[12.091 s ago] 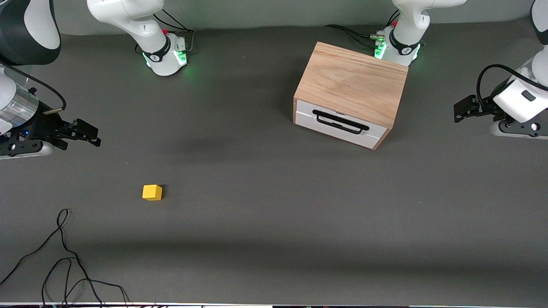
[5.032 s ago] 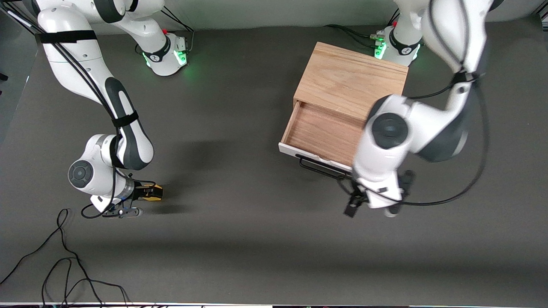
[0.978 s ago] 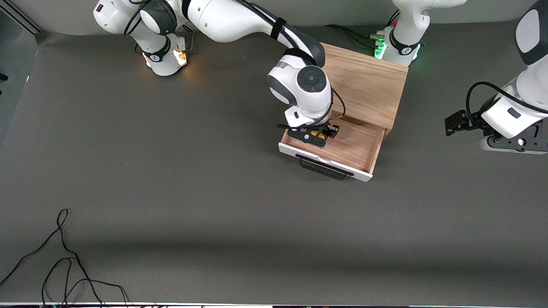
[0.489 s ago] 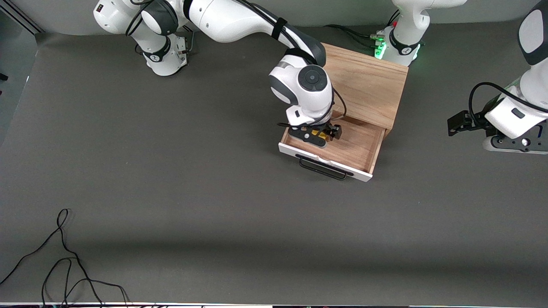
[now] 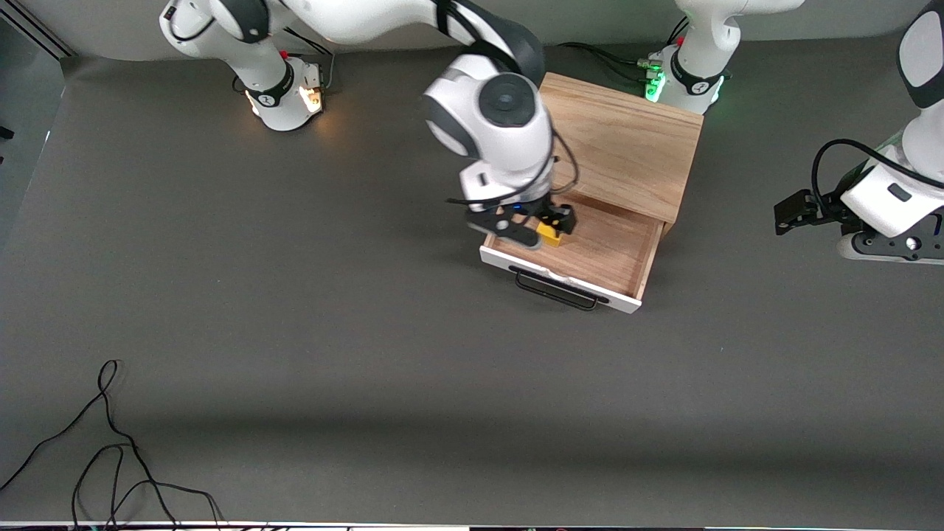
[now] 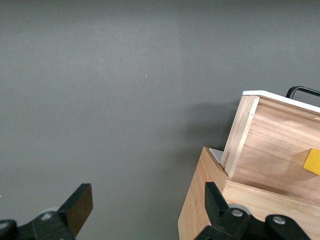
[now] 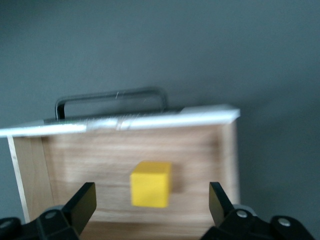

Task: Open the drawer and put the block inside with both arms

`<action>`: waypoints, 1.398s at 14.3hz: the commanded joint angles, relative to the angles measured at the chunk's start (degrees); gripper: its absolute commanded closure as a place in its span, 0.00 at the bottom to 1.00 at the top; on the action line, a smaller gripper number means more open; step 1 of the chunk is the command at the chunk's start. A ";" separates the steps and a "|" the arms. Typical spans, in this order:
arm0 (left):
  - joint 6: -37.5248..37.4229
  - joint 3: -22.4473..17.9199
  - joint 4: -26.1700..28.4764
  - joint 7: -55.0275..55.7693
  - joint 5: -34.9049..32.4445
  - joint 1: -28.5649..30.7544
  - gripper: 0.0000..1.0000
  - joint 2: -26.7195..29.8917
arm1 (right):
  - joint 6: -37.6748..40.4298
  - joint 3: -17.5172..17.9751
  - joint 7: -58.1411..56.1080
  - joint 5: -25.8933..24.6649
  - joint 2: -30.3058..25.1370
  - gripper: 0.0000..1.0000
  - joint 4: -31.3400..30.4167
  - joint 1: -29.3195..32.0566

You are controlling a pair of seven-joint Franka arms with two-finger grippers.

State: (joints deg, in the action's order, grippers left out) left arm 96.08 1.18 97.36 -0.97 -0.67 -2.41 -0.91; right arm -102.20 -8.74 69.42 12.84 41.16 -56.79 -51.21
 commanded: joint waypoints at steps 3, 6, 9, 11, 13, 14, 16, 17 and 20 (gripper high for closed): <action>-1.59 -0.65 -1.39 0.53 0.41 -0.76 0.00 0.03 | 14.02 0.40 -23.32 3.59 -10.30 0.00 -2.36 14.00; -1.59 -0.74 -1.47 0.36 0.41 -0.67 0.00 0.03 | 17.04 0.22 -36.76 3.33 -17.05 0.00 -8.13 22.62; -2.64 -0.83 -2.09 0.01 0.49 -0.67 0.00 0.29 | 16.34 -3.02 -47.25 2.63 -23.48 0.00 -15.97 27.74; -3.62 -0.83 -3.23 -0.17 0.58 -0.49 0.00 0.03 | 16.33 -7.67 -50.42 1.84 -25.34 0.00 -18.34 27.57; -3.53 -0.83 -3.14 -0.17 0.50 -0.49 0.00 -0.32 | 14.50 -6.73 -51.40 -3.50 -27.97 0.00 -21.33 29.84; -3.53 -0.83 -3.06 -0.17 0.50 -0.58 0.00 -0.32 | 13.18 -5.77 -51.40 -5.61 -29.98 0.00 -23.78 30.72; -3.44 -0.74 -3.14 -0.17 0.50 -0.58 0.00 -0.50 | 10.02 -3.14 -51.84 -7.04 -35.42 0.00 -30.80 35.36; -3.35 -0.74 -3.14 -0.17 0.50 -0.49 0.00 -0.50 | 7.92 0.53 -53.49 -7.21 -38.76 0.00 -35.10 39.22; -3.35 -0.74 -3.14 -0.17 0.50 -0.49 0.00 -0.85 | 3.77 5.66 -54.65 -11.25 -44.23 0.00 -43.48 43.12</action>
State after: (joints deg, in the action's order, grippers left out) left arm 93.92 0.91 95.36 -0.99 -0.67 -2.43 -1.18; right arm -94.40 -5.85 16.23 4.02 3.46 -90.98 -9.43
